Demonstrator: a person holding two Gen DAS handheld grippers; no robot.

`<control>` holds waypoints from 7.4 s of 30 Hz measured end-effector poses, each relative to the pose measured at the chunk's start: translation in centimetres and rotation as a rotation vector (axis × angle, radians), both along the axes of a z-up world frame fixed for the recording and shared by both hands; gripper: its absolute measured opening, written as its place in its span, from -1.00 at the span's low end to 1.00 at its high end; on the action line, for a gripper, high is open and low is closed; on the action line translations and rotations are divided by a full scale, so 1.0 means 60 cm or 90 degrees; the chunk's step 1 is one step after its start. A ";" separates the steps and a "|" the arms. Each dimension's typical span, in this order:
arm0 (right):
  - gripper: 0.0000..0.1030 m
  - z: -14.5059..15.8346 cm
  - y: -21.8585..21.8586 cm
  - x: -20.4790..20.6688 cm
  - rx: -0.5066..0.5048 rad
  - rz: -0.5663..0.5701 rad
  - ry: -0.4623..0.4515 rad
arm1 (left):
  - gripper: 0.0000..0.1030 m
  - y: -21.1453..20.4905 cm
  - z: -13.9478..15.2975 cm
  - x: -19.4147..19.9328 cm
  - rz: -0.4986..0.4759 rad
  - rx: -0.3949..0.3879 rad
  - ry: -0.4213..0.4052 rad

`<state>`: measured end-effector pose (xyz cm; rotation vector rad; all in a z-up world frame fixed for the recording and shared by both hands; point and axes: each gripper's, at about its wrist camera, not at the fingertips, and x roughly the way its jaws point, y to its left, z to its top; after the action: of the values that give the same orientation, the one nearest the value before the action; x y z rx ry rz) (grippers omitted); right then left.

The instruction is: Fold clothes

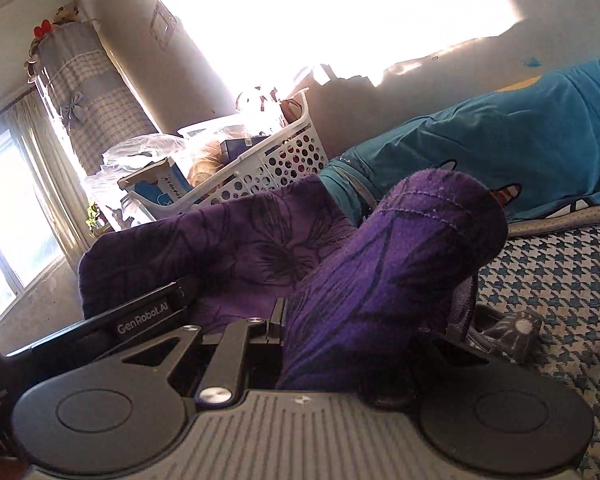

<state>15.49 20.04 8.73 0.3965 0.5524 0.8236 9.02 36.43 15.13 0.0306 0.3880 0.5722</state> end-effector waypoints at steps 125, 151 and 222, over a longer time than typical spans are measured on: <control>1.00 0.013 -0.272 -0.247 -0.497 0.009 -0.052 | 1.00 -0.307 -0.123 -0.300 0.157 -0.291 0.172; 1.00 0.012 -0.317 -0.242 -0.503 0.030 0.006 | 1.00 -0.407 -0.103 -0.330 0.122 -0.252 0.195; 1.00 0.015 -0.309 -0.259 -0.506 0.054 0.004 | 1.00 -0.413 -0.096 -0.336 0.141 -0.255 0.203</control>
<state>-0.02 1.49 9.62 -0.3557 0.8539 0.6212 -11.15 11.68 9.39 -0.3124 0.8173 0.7018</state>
